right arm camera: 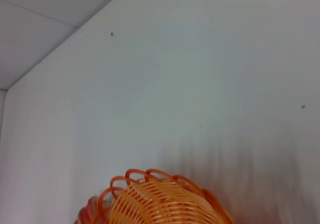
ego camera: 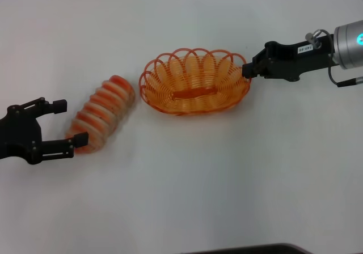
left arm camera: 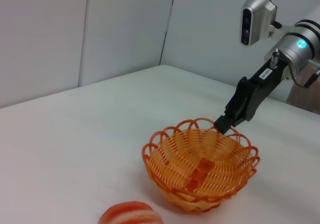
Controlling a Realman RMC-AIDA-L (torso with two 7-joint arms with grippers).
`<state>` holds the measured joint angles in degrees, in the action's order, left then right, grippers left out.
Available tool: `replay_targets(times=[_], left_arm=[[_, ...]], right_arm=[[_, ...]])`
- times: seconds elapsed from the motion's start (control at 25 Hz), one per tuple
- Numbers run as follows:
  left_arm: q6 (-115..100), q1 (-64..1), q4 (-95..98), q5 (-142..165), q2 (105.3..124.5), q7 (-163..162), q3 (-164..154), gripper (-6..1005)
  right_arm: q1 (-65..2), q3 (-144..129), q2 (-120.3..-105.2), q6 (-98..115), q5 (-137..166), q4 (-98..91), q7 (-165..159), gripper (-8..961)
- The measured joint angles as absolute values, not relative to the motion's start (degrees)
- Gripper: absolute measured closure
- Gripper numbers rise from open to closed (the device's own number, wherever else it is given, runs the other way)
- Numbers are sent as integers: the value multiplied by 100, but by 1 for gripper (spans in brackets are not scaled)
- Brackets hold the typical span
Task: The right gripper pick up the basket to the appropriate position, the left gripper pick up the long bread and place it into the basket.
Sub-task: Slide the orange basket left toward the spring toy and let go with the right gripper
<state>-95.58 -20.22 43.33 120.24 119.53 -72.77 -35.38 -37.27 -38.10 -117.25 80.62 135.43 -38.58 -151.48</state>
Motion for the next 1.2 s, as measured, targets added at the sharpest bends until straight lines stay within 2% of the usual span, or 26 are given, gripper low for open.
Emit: replay_targets(times=[0.28,1.08,1.2], left_arm=[[-9550,-2021,4333,12024,11953,-7277,-3529,122],[-9554,-2054,4342,12023,11902,-7250,-3537,132],[-9554,-2075,4342,12023,11900,-7250,-3522,133]], right_arm=[[-3700,-3688,-11877,7931,13441,-3816,-15203,882],[-3551,-3615,-11840,7685,12952,-3345,-15261,861],[-3539,-3508,-11829,7735,12952,-3325,-15255,798]])
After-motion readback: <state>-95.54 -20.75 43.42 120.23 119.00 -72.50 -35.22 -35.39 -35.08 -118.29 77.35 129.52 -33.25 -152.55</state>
